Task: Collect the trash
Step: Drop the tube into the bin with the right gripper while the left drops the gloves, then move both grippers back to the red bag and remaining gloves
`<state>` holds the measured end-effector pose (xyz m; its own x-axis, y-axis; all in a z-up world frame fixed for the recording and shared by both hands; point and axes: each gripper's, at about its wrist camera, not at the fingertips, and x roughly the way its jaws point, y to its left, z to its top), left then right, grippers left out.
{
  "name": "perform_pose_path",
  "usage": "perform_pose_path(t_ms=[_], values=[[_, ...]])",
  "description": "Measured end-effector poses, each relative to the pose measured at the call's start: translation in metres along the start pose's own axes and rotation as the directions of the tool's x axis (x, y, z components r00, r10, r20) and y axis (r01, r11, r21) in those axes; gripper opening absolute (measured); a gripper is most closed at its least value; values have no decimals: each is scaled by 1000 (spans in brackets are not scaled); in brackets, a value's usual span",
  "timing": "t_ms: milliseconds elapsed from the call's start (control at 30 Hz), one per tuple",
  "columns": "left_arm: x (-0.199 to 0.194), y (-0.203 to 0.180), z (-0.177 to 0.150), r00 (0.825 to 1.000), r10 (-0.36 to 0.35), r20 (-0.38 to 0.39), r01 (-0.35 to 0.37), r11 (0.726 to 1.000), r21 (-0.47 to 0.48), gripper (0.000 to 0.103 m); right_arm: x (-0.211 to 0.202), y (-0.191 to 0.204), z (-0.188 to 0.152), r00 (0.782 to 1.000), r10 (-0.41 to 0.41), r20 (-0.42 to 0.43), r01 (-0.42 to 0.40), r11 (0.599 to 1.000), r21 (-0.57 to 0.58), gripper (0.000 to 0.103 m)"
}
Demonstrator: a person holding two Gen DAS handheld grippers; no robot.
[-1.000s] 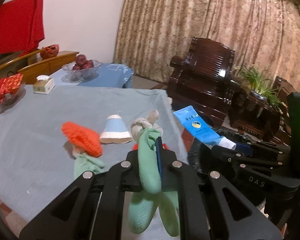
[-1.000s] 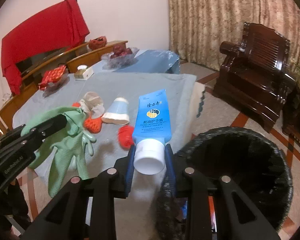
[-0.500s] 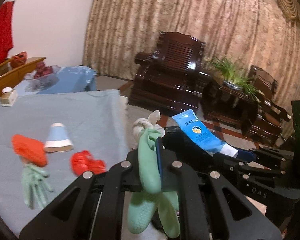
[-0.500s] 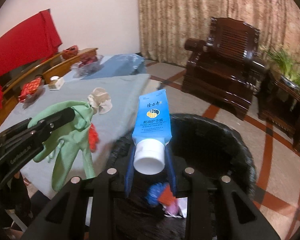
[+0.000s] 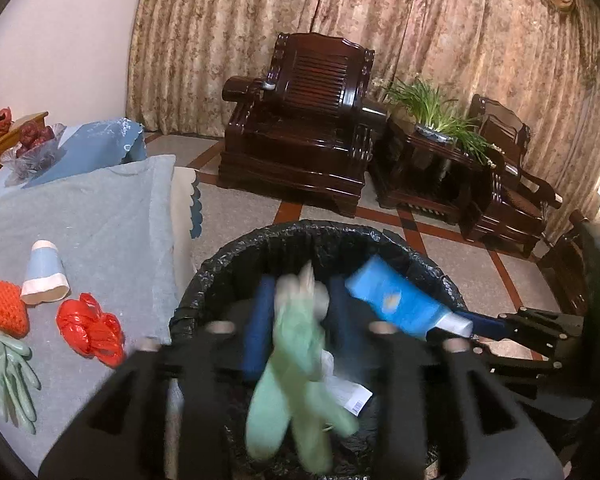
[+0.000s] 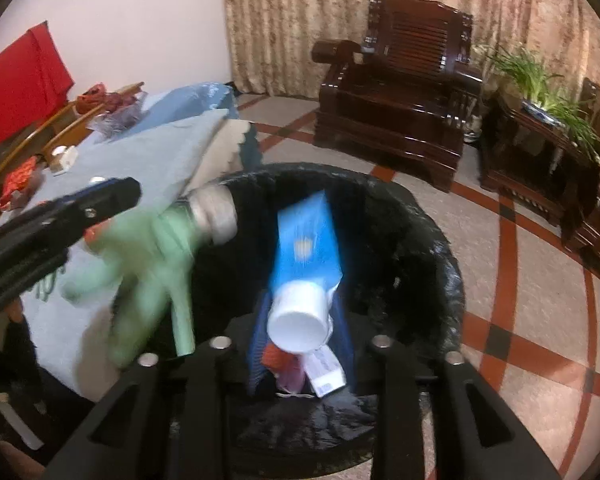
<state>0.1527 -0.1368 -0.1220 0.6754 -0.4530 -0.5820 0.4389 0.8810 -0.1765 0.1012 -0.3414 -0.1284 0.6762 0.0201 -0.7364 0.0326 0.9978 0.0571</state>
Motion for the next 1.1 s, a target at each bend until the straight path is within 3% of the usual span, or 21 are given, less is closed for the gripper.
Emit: perform_pose_path(t_ms=[200, 233, 367, 567, 767, 1100], values=[[-11, 8, 0, 1000, 16, 23, -16, 1000, -12, 66, -5, -6, 1, 999, -20, 36, 19, 999, 32, 89], [-15, 11, 0, 999, 28, 30, -28, 999, -16, 71, -8, -5, 2, 998, -20, 56, 18, 999, 40, 91], [-34, 24, 1, 995, 81, 58, -79, 996, -35, 82, -14, 7, 7, 995, 7, 96, -9, 1000, 29, 93], [-66, 55, -3, 983, 165, 86, -159, 985, -72, 85, -15, 34, 15, 990, 64, 125, -65, 998, 3, 95], [-101, 98, -17, 953, 288, 96, -278, 955, -104, 85, -9, 78, 26, 981, 134, 142, -129, 991, -42, 96], [-141, 179, -40, 889, 455, 51, -440, 880, -181, 85, 12, 169, 40, 953, 259, 158, -232, 958, -170, 96]])
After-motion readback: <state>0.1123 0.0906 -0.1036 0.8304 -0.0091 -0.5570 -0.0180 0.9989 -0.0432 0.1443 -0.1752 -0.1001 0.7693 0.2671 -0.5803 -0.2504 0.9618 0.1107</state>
